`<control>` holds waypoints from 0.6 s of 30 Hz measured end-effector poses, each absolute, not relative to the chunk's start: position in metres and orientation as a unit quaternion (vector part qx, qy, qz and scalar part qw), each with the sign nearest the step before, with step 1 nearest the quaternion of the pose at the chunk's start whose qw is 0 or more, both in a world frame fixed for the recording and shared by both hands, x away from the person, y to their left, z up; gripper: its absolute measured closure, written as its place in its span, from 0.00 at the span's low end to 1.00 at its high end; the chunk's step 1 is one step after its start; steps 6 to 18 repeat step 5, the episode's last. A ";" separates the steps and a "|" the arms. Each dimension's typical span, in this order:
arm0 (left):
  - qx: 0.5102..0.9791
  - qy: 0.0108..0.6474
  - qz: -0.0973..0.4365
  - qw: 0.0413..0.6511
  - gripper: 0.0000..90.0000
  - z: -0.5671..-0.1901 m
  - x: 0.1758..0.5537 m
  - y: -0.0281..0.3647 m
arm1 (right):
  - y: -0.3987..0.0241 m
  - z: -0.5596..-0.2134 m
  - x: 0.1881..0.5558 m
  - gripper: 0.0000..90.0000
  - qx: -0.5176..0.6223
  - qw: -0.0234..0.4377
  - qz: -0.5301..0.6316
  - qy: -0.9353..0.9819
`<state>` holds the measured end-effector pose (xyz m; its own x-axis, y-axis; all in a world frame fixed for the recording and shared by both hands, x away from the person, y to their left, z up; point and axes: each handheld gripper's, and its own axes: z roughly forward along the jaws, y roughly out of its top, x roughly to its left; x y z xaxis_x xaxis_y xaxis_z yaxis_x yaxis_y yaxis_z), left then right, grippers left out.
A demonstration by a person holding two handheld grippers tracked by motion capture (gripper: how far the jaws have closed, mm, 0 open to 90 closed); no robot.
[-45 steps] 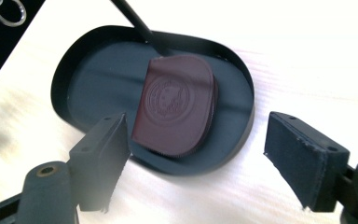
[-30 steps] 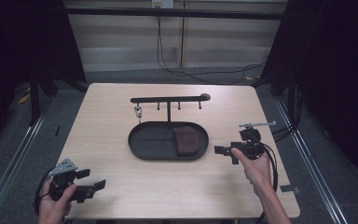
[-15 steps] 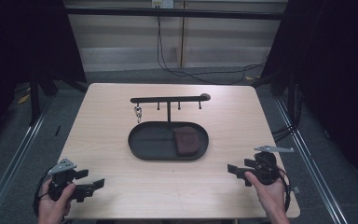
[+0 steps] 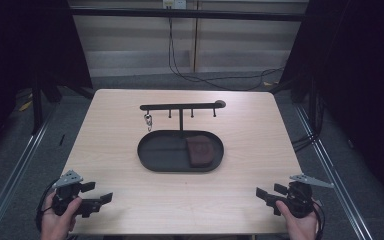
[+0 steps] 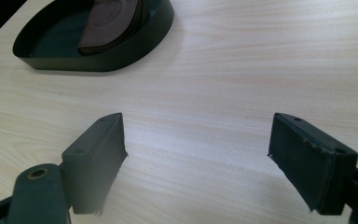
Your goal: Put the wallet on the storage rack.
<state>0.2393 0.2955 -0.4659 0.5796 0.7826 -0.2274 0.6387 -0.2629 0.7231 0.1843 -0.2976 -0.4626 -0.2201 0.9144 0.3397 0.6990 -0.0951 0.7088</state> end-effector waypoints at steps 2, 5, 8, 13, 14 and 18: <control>0.790 0.448 0.089 0.408 0.19 -0.466 0.240 0.296 | -0.297 -0.463 0.184 0.20 0.612 0.133 0.416 0.660; 0.790 0.451 0.086 0.407 0.19 -0.467 0.241 0.295 | -0.298 -0.466 0.190 0.20 0.615 0.133 0.408 0.661; 0.790 0.451 0.086 0.407 0.19 -0.467 0.241 0.295 | -0.298 -0.466 0.190 0.20 0.615 0.133 0.408 0.661; 0.790 0.451 0.086 0.407 0.19 -0.467 0.241 0.295 | -0.298 -0.466 0.190 0.20 0.615 0.133 0.408 0.661; 0.790 0.451 0.086 0.407 0.19 -0.467 0.241 0.295 | -0.298 -0.466 0.190 0.20 0.615 0.133 0.408 0.661; 0.790 0.451 0.086 0.407 0.19 -0.467 0.241 0.295 | -0.298 -0.466 0.190 0.20 0.615 0.133 0.408 0.661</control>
